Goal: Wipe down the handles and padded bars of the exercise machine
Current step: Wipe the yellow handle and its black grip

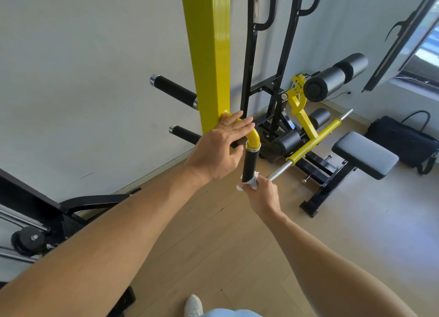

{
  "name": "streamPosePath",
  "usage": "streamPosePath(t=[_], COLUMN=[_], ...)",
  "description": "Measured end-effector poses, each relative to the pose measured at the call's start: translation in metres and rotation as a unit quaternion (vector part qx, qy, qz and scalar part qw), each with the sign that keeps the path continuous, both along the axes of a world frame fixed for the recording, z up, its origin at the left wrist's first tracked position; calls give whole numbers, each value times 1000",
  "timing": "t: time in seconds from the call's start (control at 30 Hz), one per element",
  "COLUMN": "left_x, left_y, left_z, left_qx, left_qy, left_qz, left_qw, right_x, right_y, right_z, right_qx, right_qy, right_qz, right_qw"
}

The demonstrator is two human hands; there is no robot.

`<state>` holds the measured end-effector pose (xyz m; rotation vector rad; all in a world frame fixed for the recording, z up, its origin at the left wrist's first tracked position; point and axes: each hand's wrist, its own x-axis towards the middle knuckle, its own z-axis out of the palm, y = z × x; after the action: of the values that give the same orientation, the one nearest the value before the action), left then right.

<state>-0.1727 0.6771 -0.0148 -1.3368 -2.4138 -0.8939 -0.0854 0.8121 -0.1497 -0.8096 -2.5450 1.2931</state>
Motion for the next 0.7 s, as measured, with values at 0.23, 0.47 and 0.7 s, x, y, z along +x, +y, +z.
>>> streamPosePath(t=[0.23,0.47,0.7], left_x=[2,0,0], left_y=[1,1,3], left_z=[0,0,-2], left_qx=[2,-2,3], left_qy=[-2,-7,-7], left_qz=[0,7,10], left_qw=[1000,1000,1000], right_x=[-8,8,2], right_y=[-3,4,8], right_z=[42,-9,29], right_qx=[8,16,95], right_qy=[272,6,262], right_qz=[-51,2,-52], right_qw=[961,1000,959])
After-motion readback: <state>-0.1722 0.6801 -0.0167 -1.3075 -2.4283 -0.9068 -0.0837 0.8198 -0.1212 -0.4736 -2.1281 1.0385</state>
